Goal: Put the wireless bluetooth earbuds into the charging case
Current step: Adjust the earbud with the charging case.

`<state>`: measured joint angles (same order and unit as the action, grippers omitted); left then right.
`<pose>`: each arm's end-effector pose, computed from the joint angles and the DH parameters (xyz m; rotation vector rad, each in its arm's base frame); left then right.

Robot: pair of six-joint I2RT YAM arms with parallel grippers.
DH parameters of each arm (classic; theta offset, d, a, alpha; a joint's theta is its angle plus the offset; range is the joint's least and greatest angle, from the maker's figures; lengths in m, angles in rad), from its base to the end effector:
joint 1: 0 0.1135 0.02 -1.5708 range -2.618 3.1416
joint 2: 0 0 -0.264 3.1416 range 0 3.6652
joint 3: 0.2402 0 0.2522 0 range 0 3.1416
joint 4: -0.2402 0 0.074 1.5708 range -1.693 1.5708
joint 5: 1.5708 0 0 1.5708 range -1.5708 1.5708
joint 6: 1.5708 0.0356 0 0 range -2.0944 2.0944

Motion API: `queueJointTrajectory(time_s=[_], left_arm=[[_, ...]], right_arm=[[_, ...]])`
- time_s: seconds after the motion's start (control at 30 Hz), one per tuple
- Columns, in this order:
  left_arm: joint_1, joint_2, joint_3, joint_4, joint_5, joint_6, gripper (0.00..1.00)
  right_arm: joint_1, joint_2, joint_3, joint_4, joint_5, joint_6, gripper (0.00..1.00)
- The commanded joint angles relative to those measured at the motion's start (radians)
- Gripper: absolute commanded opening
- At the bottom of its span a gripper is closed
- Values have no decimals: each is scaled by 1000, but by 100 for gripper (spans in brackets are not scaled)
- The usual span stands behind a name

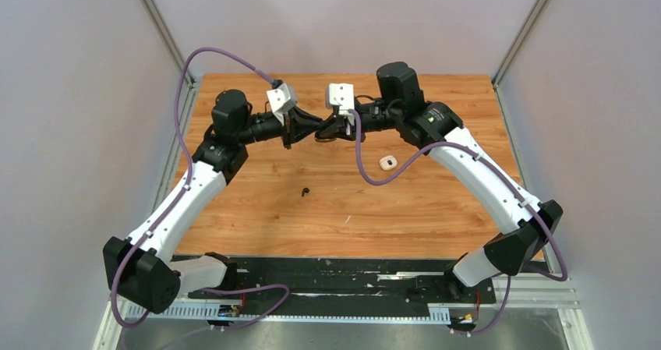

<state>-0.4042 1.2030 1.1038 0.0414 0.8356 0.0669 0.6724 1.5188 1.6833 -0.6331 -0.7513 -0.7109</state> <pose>0.2401 -0.1314 0.3896 1.0002 1.3651 -0.9304 0.2410 0.2229 0.4313 -1.5851 1.1835 0.7353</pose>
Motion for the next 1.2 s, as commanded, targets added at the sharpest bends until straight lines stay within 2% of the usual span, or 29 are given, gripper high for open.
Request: queueJointTrajectory(time_s=[0.0,0.83,0.93,1.0,1.17], left_arm=[[-4,-1,18,83,21,-57,0],[-3,20,19,94,4,-106,0],[-3,22,19,95,10,-113,0],[-4,22,16,97,15,-121,0],[-3,15,-7,98,25,-125,0]], right_arm=[[10,26,35,-32,-7,-25,0],[32,42,77,-123,60,-102,1],[55,57,86,-122,101,-129,20],[68,61,92,-115,131,-139,30],[78,61,120,-99,169,-113,44]])
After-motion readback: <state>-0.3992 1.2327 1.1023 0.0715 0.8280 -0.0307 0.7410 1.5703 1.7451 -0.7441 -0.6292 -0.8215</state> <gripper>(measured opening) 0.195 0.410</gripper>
